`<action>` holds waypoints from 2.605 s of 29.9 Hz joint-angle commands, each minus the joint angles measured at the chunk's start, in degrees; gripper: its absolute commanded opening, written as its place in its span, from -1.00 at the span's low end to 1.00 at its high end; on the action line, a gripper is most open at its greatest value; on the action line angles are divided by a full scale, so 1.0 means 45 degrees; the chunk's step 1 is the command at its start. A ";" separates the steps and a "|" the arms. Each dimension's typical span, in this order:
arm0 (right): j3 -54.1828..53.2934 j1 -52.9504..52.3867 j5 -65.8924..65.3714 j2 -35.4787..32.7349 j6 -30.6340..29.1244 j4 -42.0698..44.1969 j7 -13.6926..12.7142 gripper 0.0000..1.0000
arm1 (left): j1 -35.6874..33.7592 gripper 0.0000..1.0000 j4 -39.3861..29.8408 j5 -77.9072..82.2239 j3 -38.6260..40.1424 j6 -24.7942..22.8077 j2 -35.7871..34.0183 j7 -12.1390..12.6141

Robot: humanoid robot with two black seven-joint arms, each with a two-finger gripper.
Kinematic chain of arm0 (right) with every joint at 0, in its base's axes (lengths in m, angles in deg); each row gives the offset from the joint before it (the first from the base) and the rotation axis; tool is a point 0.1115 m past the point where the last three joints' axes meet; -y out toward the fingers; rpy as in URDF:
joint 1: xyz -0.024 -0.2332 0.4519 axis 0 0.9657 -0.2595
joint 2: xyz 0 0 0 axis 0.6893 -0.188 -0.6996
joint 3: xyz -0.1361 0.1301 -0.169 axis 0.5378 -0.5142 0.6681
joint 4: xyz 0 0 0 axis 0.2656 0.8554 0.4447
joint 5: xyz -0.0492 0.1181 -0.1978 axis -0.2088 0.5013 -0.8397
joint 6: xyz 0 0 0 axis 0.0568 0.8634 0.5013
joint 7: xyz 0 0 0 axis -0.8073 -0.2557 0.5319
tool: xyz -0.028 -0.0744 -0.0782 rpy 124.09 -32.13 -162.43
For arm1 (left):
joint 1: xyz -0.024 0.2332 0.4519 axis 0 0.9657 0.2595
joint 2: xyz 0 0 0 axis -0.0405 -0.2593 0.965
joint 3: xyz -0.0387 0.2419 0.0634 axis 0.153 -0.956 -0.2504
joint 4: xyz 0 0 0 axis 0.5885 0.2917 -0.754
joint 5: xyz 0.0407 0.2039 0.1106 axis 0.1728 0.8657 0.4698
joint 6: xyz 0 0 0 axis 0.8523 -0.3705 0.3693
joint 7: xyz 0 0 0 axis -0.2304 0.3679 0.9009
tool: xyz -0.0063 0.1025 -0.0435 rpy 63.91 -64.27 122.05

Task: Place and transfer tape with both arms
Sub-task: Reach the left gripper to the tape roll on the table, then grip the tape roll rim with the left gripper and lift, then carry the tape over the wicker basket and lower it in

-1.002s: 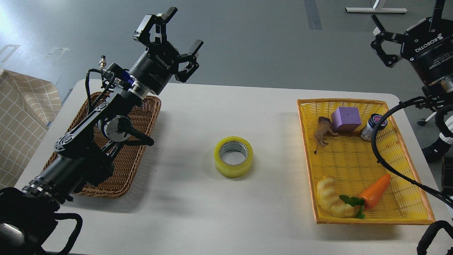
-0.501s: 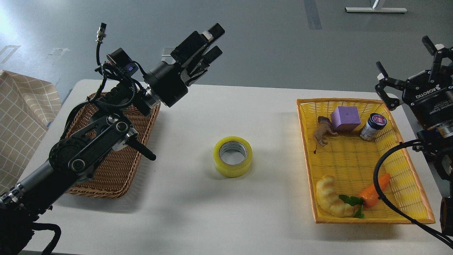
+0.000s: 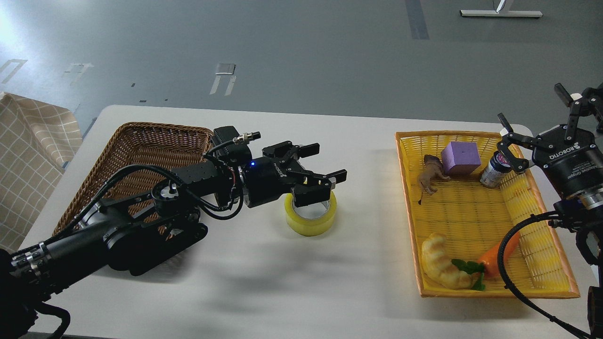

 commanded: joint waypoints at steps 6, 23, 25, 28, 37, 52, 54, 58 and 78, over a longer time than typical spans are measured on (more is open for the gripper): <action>0.0038 0.0004 -0.0020 0.0022 0.0001 -0.0025 -0.0001 0.91 | -0.2274 1.00 0.1885 0.0050 -0.3302 -0.1097 0.0189 0.0909; 0.0097 0.0238 -0.0020 0.0119 0.0001 -0.0025 -0.0001 0.91 | -0.2960 0.66 0.4016 -0.0340 -0.3912 -0.2506 0.0756 0.1319; 0.0097 0.0238 -0.0020 0.0119 0.0001 -0.0025 -0.0001 0.91 | -0.2960 0.56 0.4016 -0.0438 -0.3932 -0.2525 0.0756 0.1319; 0.0097 0.0219 0.0000 0.0119 0.0001 -0.0025 -0.0001 0.91 | -0.2902 0.34 0.3997 -0.0517 -0.3932 -0.2817 0.0776 0.1339; 0.0175 0.0238 -0.0020 0.0100 0.0001 -0.0259 -0.0001 0.91 | -0.2941 0.13 0.3938 -0.0789 -0.3912 -0.3248 0.0776 0.1339; 0.0176 0.0219 -0.0020 0.0100 0.0001 -0.0298 -0.0001 0.91 | -0.2784 -1.00 0.3958 -0.0752 -0.3990 -0.3326 0.0756 0.1358; 0.0175 0.0219 -0.0020 0.0100 0.0001 -0.0298 -0.0001 0.91 | -0.2959 -1.00 0.3958 -0.0790 -0.3971 -0.3326 0.0737 0.1358; 0.0175 0.0219 -0.0020 0.0100 0.0001 -0.0298 -0.0001 0.91 | -0.3698 -1.00 0.3705 -0.0790 -0.3971 -0.3326 0.0464 0.1339; 0.0195 0.0238 -0.0020 0.0119 0.0001 -0.0298 -0.0001 0.91 | -0.5265 -1.00 0.2844 -0.3543 -0.3932 -0.3463 -0.6386 0.0305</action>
